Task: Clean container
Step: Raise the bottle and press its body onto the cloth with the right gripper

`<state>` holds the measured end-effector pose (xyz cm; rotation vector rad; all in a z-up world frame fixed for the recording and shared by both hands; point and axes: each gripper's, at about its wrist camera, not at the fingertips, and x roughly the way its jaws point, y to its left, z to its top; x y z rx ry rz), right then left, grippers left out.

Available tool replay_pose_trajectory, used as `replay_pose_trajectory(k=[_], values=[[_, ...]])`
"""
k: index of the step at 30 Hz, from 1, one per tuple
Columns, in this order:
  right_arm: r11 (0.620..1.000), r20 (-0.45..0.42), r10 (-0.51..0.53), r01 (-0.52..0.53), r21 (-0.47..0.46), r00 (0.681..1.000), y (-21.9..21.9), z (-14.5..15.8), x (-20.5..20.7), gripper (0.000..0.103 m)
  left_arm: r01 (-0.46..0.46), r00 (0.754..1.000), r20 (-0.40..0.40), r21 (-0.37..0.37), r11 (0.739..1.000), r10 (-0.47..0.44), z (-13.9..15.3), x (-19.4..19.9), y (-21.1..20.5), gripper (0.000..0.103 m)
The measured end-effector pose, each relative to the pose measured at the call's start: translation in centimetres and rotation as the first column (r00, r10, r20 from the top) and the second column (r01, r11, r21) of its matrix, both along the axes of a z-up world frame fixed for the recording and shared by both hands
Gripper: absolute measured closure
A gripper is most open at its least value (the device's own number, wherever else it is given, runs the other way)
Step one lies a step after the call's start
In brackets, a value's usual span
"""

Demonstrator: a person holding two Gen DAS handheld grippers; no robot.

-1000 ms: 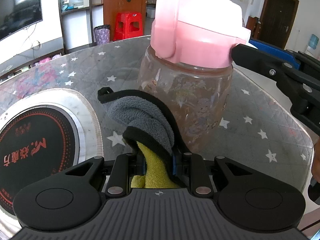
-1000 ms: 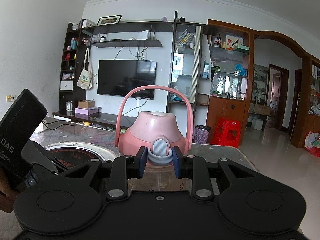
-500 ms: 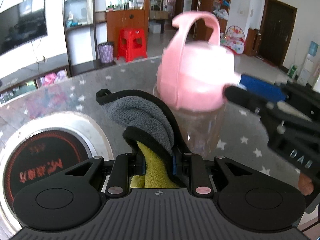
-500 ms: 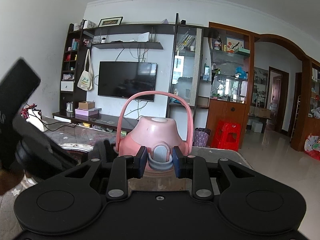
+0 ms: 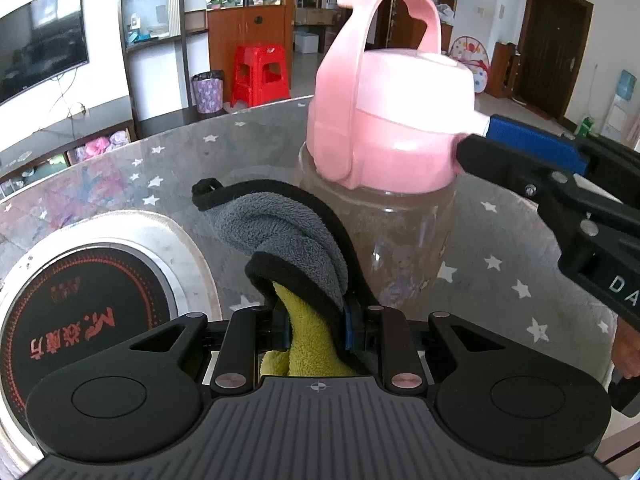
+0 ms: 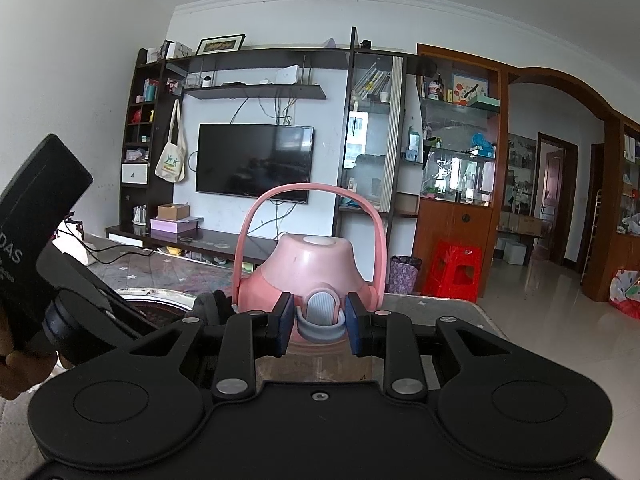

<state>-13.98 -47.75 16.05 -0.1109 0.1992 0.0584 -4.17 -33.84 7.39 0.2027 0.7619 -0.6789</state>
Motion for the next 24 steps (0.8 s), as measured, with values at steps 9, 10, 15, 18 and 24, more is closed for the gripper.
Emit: replay_pose_trajectory(k=[9,10,15,18,24], values=[[1.000,0.000,0.001,-0.001,-0.001,1.000,-0.2,0.1,0.3,0.073,-0.001,0.999,-0.040,0.017,1.000,0.002,-1.7,0.2,-0.2,0.081],[1.000,0.000,0.001,-0.001,-0.001,1.000,-0.2,0.1,0.2,0.073,-0.002,0.999,-0.043,0.017,1.000,0.002,-1.9,0.2,-0.2,0.081],[1.000,0.003,0.001,-0.001,0.001,1.000,-0.3,0.0,-0.1,0.072,-0.006,0.998,-0.062,0.022,1.000,0.007,-2.6,0.4,-0.2,0.081],[1.000,0.004,0.000,0.000,0.004,1.000,-0.4,0.1,-0.3,0.072,-0.009,0.997,-0.070,0.022,1.000,0.010,-2.9,0.3,-0.2,0.081],[1.000,0.017,-0.004,0.004,0.007,1.000,-0.8,0.6,-0.9,0.072,-0.019,0.997,-0.074,0.013,1.000,0.020,-2.8,0.1,0.3,0.081]])
